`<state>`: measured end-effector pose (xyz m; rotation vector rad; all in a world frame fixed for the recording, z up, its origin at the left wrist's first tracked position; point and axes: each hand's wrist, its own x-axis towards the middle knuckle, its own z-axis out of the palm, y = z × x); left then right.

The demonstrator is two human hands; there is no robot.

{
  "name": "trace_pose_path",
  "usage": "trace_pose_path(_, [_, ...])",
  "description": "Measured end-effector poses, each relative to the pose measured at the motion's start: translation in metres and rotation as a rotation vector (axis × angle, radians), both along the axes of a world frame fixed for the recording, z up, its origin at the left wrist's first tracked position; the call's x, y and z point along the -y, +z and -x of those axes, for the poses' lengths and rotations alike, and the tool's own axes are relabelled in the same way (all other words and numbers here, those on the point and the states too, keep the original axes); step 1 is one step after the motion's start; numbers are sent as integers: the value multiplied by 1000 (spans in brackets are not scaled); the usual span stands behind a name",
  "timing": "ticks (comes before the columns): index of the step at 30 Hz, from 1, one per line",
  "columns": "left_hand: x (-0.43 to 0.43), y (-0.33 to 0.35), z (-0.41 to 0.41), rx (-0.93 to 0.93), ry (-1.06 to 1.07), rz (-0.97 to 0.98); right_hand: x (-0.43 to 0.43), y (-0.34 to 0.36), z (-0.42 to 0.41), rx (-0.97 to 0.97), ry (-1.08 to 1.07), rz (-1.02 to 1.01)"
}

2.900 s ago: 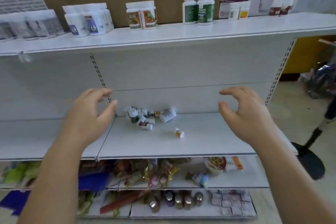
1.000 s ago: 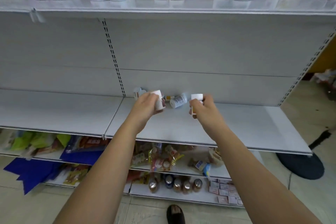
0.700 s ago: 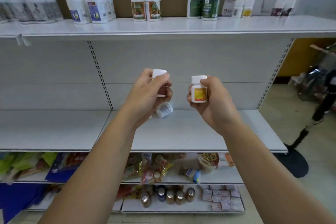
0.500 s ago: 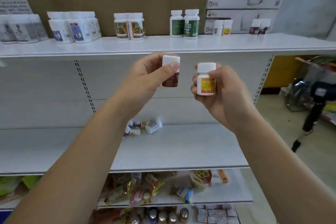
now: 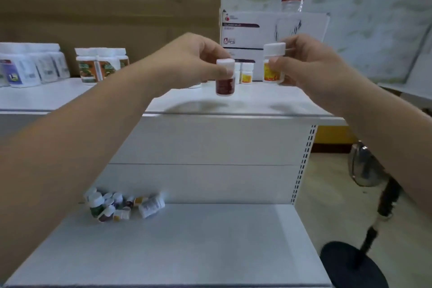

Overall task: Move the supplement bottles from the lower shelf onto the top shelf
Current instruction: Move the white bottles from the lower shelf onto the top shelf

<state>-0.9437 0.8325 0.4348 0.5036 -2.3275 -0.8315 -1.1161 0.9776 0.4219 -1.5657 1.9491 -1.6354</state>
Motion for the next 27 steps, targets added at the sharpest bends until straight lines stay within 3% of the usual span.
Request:
trace_pose_path(5, [22, 8, 55, 236, 83, 141, 37, 0, 52, -135, 5, -238])
trace_pose_path(9, [41, 11, 77, 307, 119, 167, 68, -1, 76, -253, 35, -311])
trace_pose_path(14, [50, 13, 89, 333, 147, 206, 95, 11, 87, -599, -62, -352])
trace_pose_path(27, [56, 12, 90, 358, 158, 254, 117, -9, 101, -470, -127, -219])
